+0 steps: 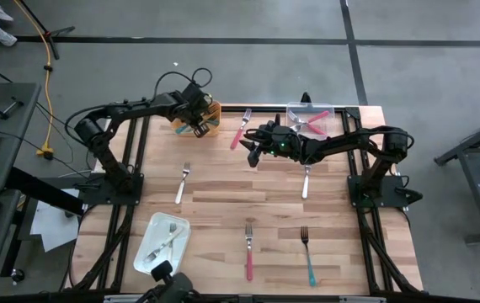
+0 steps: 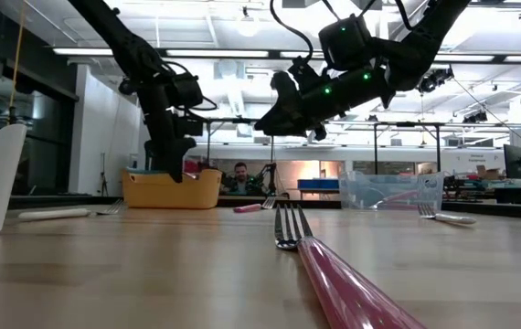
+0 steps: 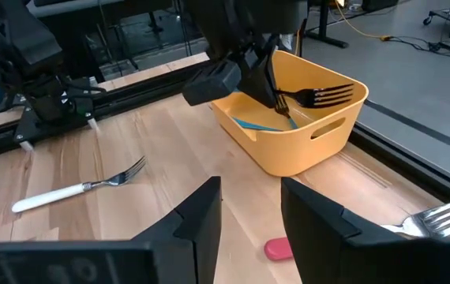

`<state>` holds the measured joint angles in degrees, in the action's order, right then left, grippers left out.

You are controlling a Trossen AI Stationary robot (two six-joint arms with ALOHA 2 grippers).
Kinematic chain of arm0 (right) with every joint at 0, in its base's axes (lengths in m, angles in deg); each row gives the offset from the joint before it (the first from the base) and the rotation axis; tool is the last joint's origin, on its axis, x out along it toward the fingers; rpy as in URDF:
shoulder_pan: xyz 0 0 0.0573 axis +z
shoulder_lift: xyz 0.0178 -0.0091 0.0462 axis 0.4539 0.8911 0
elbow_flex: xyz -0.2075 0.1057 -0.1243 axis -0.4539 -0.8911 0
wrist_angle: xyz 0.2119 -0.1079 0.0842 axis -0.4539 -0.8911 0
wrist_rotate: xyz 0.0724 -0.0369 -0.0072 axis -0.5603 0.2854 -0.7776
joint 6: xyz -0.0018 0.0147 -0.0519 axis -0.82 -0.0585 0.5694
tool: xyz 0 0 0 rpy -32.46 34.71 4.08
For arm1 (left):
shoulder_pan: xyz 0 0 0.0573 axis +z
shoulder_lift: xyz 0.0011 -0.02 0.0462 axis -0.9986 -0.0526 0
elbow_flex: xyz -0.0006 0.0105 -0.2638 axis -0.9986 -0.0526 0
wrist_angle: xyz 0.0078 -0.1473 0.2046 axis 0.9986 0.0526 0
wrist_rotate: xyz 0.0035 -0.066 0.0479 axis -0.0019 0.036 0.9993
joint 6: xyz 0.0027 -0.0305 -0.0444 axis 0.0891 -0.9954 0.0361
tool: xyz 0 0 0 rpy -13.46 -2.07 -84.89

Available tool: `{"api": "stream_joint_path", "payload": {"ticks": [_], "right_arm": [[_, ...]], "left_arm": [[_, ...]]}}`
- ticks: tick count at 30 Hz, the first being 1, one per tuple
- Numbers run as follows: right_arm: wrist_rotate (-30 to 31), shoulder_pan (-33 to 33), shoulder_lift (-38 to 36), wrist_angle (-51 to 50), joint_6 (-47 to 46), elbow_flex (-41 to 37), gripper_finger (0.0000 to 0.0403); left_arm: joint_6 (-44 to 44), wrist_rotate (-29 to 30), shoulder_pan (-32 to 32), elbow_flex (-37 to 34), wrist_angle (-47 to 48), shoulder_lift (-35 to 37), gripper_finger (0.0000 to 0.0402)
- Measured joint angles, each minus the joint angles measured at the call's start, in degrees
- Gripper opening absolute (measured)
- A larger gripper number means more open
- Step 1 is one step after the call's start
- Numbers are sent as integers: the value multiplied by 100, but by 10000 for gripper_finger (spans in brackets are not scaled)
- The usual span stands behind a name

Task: Sort silverware by color (type)
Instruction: Put the blue fork into the yellow bin

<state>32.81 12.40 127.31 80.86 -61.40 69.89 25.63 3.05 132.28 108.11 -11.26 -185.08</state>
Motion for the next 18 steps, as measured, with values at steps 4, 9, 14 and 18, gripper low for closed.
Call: {"api": "stream_joint_path", "payload": {"ticks": [4,9,14,18], "right_arm": [[0,0,0,2,0,2,126],[1,0,0,2,2,2,126],[0,0,0,2,1,2,126],[0,0,0,2,1,2,126]], "left_arm": [[47,178,0,0,-61,-61,4],[143,291,10,0,-263,-61,6],[183,293,39,0,-382,-61,7],[186,291,55,0,-428,-61,8]]}}
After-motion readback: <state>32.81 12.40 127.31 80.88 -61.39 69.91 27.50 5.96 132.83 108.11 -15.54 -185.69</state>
